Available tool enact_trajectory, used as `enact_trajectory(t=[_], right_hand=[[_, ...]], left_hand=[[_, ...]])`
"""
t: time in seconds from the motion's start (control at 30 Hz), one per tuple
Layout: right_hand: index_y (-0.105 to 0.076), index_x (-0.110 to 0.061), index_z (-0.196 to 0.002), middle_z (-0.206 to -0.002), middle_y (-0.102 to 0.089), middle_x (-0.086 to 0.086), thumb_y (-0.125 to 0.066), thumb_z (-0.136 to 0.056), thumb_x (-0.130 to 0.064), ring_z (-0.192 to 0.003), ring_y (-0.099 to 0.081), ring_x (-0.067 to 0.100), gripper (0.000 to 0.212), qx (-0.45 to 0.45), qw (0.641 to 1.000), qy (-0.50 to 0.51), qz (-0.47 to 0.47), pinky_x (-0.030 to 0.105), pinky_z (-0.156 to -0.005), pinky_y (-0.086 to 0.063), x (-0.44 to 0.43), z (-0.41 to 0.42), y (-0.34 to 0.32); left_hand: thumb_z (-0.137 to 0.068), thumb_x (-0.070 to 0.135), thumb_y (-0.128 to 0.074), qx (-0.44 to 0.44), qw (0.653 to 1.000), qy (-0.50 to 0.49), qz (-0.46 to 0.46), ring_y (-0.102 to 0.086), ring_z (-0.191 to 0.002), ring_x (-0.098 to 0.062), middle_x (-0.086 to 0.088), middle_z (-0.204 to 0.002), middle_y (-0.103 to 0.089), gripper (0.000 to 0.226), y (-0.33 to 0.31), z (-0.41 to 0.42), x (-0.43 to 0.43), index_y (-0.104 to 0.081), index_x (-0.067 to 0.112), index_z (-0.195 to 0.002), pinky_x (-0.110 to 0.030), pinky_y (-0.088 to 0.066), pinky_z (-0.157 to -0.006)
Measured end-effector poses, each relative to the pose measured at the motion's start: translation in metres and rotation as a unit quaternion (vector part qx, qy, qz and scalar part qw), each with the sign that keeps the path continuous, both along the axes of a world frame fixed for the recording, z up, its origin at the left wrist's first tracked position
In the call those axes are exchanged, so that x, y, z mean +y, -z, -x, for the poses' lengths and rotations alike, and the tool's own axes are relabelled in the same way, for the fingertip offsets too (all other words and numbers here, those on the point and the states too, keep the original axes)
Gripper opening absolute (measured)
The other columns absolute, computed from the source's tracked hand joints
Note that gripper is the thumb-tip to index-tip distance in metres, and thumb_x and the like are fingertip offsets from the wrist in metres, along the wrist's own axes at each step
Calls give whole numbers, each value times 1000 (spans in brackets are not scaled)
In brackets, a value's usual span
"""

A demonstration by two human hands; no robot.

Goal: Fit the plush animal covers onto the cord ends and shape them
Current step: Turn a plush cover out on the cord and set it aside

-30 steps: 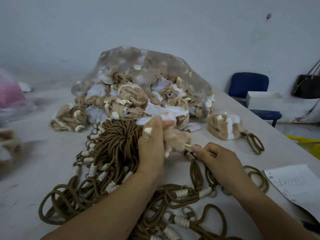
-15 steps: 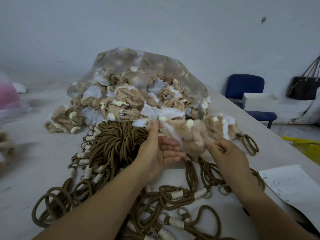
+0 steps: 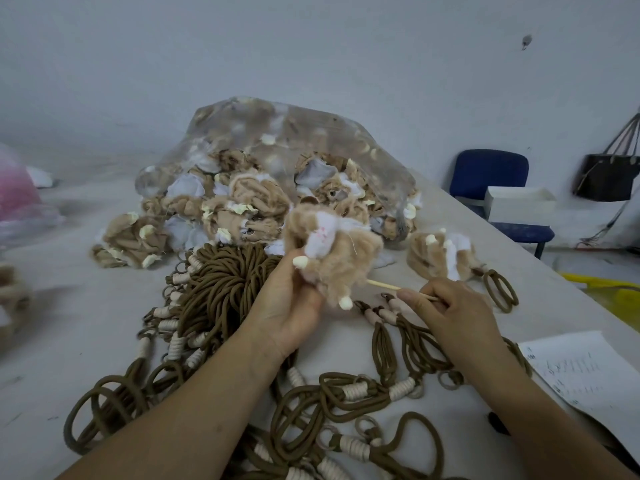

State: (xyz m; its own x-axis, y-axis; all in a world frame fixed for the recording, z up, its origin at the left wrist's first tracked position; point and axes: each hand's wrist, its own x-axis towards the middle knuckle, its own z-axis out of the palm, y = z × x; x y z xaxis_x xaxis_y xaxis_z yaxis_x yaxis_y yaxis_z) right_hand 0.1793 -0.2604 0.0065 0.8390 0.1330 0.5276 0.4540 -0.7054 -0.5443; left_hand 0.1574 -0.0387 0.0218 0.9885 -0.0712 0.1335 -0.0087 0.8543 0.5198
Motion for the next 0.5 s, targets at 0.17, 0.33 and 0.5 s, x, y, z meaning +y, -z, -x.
enact_trajectory(t=[0.17, 0.33, 0.5], right_hand=[[-46, -27, -56, -54, -44, -6, -44, -71, -76, -59, -46, 9, 51, 23, 999, 25, -27, 44, -75, -42, -3, 0, 1], [-46, -23, -57, -53, -44, -5, -44, -74, -74, -56, -46, 12, 54, 57, 995, 50, -58, 44, -75, -43, -3, 1, 2], [-48, -19, -61, -51, -47, -8, -44, -73, -75, -54, -47, 6, 56, 95, 993, 43, -56, 33, -64, -39, 0, 1, 3]], left_hand=[[-84, 15, -57, -13, 999, -42, 14, -66, -86, -14, -5, -93, -68, 28, 0, -3, 3, -68, 8, -108, -30, -57, -84], [-94, 24, -52, 6, 994, -67, -86, -61, -79, -13, -1, -83, -67, 20, 7, -3, 1, -70, 15, -95, -28, -49, -78], [-85, 19, -58, 0, 977, -46, -209, -64, -79, -14, -1, -84, -68, 27, 9, -1, -7, -68, 10, -109, -27, -55, -70]])
